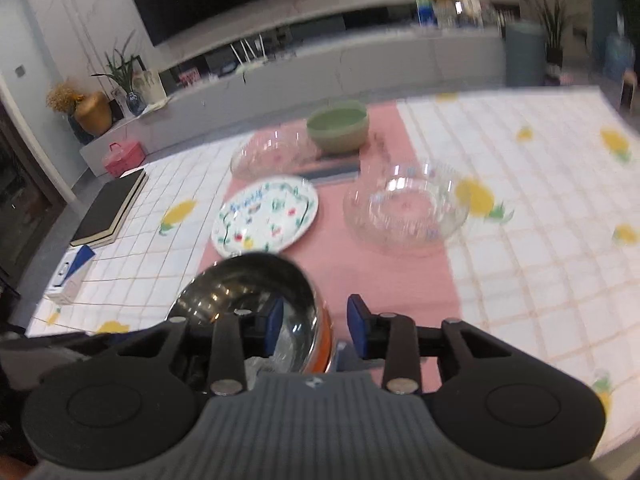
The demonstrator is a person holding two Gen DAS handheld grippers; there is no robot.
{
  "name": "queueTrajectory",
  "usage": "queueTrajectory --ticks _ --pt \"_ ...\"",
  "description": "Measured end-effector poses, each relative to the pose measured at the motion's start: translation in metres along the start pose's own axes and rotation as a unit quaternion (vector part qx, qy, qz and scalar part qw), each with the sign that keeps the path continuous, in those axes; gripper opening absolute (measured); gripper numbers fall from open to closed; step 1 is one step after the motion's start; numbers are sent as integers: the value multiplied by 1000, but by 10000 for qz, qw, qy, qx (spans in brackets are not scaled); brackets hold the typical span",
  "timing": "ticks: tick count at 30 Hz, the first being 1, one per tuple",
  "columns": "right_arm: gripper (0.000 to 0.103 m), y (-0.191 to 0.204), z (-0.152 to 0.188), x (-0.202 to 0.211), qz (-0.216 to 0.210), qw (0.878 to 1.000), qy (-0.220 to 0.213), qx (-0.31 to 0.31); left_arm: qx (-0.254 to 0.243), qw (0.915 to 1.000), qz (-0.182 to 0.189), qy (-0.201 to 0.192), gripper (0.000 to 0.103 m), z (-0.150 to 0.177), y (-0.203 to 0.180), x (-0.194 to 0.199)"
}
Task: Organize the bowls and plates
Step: 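Lower the blue-bottomed bowl into the orange-bottomed steel bowl with both grippers, then open both grippers and lift them off the stacked bowls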
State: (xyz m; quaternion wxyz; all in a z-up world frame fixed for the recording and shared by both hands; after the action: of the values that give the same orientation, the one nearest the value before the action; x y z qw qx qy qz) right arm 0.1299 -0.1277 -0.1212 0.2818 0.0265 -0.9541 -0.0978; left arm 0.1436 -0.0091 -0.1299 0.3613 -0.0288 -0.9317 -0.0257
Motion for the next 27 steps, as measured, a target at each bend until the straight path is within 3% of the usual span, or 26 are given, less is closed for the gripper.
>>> queueTrajectory --ticks 2,5,7,10,27 --pt "14 2 2 -2 52 9998 22 186 64 10000 -73 -11 59 -1 5 -2" --pt "9 4 7 -6 124 9994 37 331 268 9996 -80 91 56 2 12 -8" --pt "4 5 9 -9 140 9989 38 449 357 9992 -18 170 42 5 13 -12" --pt "2 4 11 -12 179 9988 65 461 310 9992 -32 260 30 11 13 -17" --pt "4 4 12 -9 191 9994 25 298 -62 9997 -1 250 30 17 -1 -18"
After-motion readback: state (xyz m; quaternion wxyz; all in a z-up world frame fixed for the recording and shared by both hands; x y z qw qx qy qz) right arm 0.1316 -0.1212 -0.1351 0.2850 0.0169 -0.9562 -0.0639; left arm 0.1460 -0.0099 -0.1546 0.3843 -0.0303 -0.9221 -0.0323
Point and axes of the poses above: each gripper's, at about its wrist camera, not at the fingertips, and x roughly against the way its jaws point, y to its left, z to its underside, the point moved 9 cm from there along -x, roughly the way its jaws point, and after that the axes turned 12 degrees about -y, right-handed, at the moved point
